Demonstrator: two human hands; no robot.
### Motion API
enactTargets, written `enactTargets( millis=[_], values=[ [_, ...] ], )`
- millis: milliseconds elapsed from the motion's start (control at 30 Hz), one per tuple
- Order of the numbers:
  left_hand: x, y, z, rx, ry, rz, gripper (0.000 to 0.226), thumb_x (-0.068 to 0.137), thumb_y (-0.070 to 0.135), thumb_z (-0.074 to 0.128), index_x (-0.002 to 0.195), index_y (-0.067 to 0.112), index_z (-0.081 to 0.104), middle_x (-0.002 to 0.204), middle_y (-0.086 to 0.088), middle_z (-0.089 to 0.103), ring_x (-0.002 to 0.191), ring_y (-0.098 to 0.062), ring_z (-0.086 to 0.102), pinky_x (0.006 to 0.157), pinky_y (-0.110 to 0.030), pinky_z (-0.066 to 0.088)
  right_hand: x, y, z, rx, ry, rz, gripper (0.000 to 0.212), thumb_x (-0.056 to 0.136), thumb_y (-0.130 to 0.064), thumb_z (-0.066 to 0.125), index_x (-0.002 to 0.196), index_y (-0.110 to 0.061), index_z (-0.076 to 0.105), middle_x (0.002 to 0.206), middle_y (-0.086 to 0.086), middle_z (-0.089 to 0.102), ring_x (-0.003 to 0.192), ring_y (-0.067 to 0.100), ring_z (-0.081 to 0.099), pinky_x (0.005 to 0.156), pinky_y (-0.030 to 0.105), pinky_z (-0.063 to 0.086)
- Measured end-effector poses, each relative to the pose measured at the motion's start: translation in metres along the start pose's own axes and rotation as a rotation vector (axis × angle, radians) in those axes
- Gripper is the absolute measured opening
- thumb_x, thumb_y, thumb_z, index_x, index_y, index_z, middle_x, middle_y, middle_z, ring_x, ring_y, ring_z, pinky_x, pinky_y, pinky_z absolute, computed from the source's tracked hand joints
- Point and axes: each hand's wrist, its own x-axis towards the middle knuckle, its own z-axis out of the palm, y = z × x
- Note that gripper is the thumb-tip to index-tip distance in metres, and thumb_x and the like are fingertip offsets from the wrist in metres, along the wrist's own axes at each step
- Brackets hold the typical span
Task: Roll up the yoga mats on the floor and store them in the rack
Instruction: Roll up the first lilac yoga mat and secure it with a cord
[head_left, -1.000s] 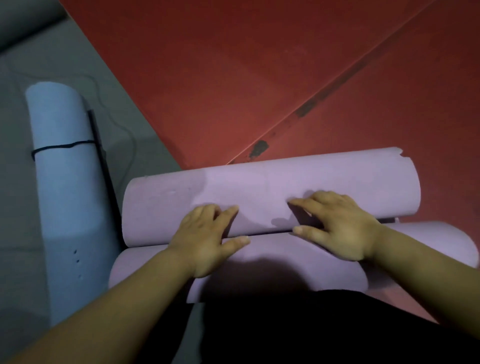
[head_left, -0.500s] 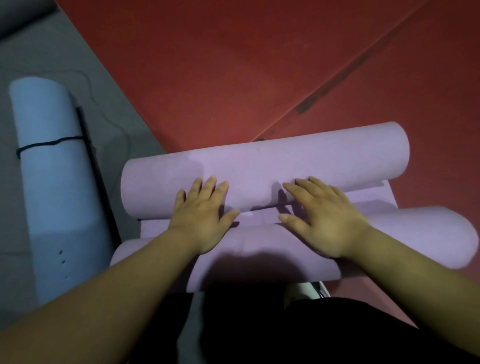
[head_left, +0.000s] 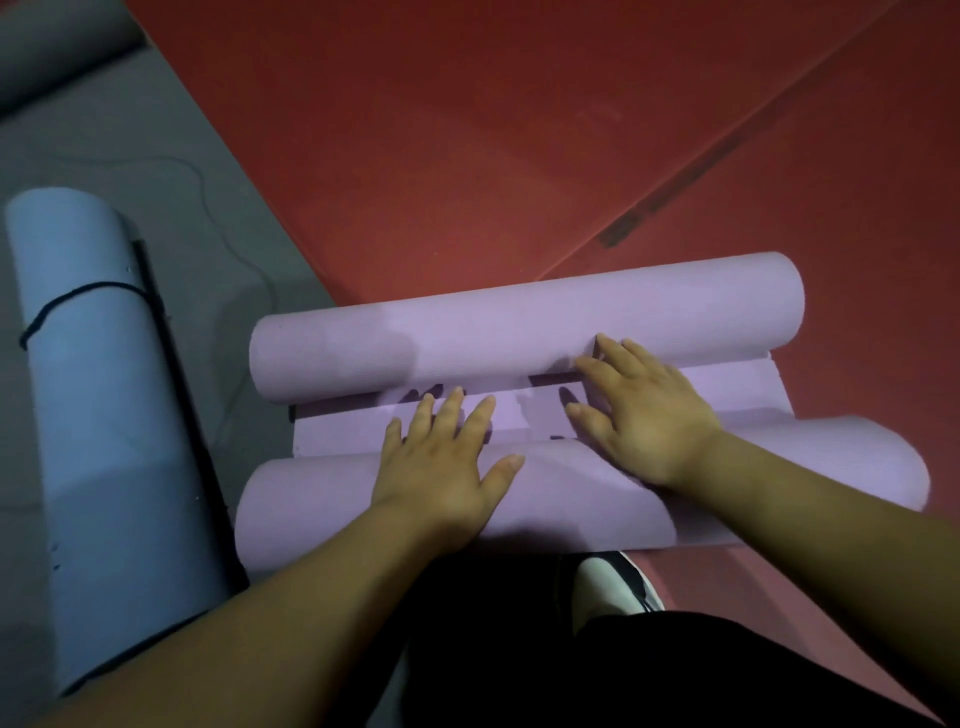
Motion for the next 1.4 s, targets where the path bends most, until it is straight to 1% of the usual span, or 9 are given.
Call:
enactTargets(
  millis=[167, 333, 433, 600, 867, 933, 1067, 1200, 1400],
  values=[
    [0.017, -0.004, -0.003, 0.001, -0.05, -0.021, 0.081, 0.092, 0.079, 0.016, 0.161, 0.04, 0.0, 0.172, 0.001, 0.003, 0.157, -0.028, 0.0, 0.124, -0.058, 0.004, -0.029, -0.01, 0.013, -0.07, -0.06, 0.005, 0.086, 0.087, -0.08, 0.008, 0.16, -0.037, 0.021, 0.171, 0.0, 0.015, 0.156, 0.023, 0.016, 0.123, 0.047, 0.022],
    [0.008, 0.004, -0.01, -0.028, 0.009, -0.036, 0.079, 0.094, 0.077, 0.014, 0.161, 0.039, -0.001, 0.172, 0.001, 0.0, 0.158, -0.027, -0.003, 0.125, -0.057, 0.001, -0.009, -0.005, 0.003, -0.007, -0.051, 0.011, 0.082, 0.093, -0.078, 0.028, 0.162, -0.037, 0.011, 0.172, 0.002, 0.003, 0.158, 0.023, 0.006, 0.125, 0.047, 0.016],
    [-0.018, 0.0, -0.006, 0.013, 0.045, 0.036, 0.089, 0.082, 0.083, 0.008, 0.16, 0.042, -0.002, 0.172, 0.007, -0.001, 0.157, -0.021, -0.001, 0.125, -0.053, 0.002, 0.01, 0.001, -0.003, 0.049, -0.031, 0.019, 0.081, 0.094, -0.073, 0.038, 0.162, -0.036, 0.013, 0.172, 0.004, 0.004, 0.158, 0.024, 0.008, 0.125, 0.046, 0.017],
    [-0.037, -0.017, 0.008, 0.092, 0.095, 0.107, 0.101, 0.076, 0.092, 0.031, 0.16, 0.041, 0.005, 0.17, 0.005, 0.011, 0.156, -0.023, 0.008, 0.126, -0.05, 0.003, 0.019, 0.0, -0.008, 0.038, -0.077, 0.021, 0.082, 0.093, -0.076, 0.037, 0.162, -0.038, 0.015, 0.172, 0.005, -0.002, 0.158, 0.025, 0.009, 0.125, 0.046, 0.018],
    [-0.001, -0.019, -0.015, 0.087, 0.08, 0.086, 0.11, 0.066, 0.097, 0.032, 0.159, 0.042, 0.012, 0.165, 0.009, 0.025, 0.149, -0.018, 0.023, 0.123, -0.046, 0.014, -0.016, -0.006, -0.006, -0.195, -0.073, -0.056, 0.1, 0.077, -0.09, -0.013, 0.16, -0.042, 0.017, 0.168, 0.002, 0.023, 0.153, 0.028, 0.024, 0.116, 0.05, 0.033],
    [0.009, -0.018, -0.023, 0.078, 0.056, 0.079, 0.113, 0.062, 0.097, 0.025, 0.16, 0.042, 0.012, 0.164, 0.009, 0.026, 0.149, -0.018, 0.025, 0.122, -0.045, 0.017, -0.006, -0.003, -0.01, -0.169, -0.069, -0.04, 0.101, 0.076, -0.092, -0.009, 0.16, -0.042, 0.016, 0.167, -0.002, 0.026, 0.153, 0.025, 0.024, 0.117, 0.049, 0.033],
    [0.015, -0.019, -0.024, 0.046, 0.094, 0.013, 0.106, 0.068, 0.094, 0.018, 0.16, 0.042, 0.004, 0.167, -0.001, 0.018, 0.152, -0.026, 0.016, 0.122, -0.056, 0.012, 0.021, 0.001, -0.023, -0.089, -0.116, -0.024, 0.089, 0.085, -0.088, 0.015, 0.161, -0.043, 0.009, 0.172, 0.0, 0.004, 0.157, 0.022, 0.011, 0.123, 0.048, 0.022],
    [-0.003, -0.016, 0.003, 0.148, 0.227, 0.043, 0.105, 0.075, 0.093, 0.032, 0.16, 0.033, 0.014, 0.162, -0.01, 0.026, 0.149, -0.038, 0.021, 0.119, -0.065, 0.011, 0.034, 0.002, -0.031, -0.017, -0.158, 0.006, 0.085, 0.087, -0.086, 0.024, 0.16, -0.046, 0.009, 0.172, -0.001, -0.005, 0.158, 0.022, 0.007, 0.124, 0.05, 0.022],
    [0.016, -0.025, -0.012, 0.19, 0.128, 0.058, 0.135, 0.057, 0.097, 0.055, 0.155, 0.043, -0.018, 0.163, -0.005, 0.014, 0.151, -0.033, 0.012, 0.121, -0.061, 0.008, 0.006, 0.005, -0.026, -0.182, -0.033, -0.103, 0.095, 0.078, -0.089, 0.021, 0.158, -0.038, 0.028, 0.166, 0.007, 0.023, 0.145, 0.03, 0.038, 0.113, 0.047, 0.034]
  ],
)
